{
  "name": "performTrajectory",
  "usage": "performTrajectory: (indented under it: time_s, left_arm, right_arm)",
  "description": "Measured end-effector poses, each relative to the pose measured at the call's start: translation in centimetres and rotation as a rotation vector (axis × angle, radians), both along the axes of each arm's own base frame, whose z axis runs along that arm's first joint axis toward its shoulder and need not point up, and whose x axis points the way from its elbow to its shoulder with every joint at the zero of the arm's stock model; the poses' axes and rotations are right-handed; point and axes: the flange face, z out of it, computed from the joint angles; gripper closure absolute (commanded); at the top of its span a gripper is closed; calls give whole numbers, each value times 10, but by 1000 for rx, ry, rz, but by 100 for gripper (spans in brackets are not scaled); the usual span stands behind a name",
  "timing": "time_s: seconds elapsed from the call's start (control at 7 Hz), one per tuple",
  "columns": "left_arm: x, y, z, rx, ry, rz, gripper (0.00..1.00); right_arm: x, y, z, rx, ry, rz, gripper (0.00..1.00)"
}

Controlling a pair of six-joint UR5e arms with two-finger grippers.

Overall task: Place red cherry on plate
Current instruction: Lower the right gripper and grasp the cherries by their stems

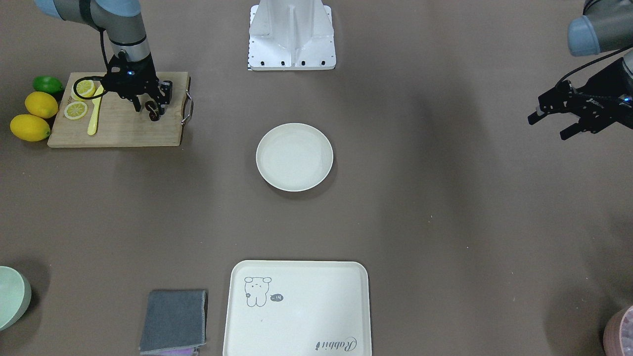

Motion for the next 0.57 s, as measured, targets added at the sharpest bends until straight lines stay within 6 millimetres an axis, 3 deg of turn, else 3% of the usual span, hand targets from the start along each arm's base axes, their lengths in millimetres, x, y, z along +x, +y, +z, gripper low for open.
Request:
performTrajectory:
  time_s: [0.14,0.57]
  left_arm:
    - [0,0,0,0,0,0,2]
    - [0,0,0,1,0,0,2]
  right_arm:
    - [-2,2,-2,-6,-7,15,100]
    - [-4,5,-6,-7,-15,22,100]
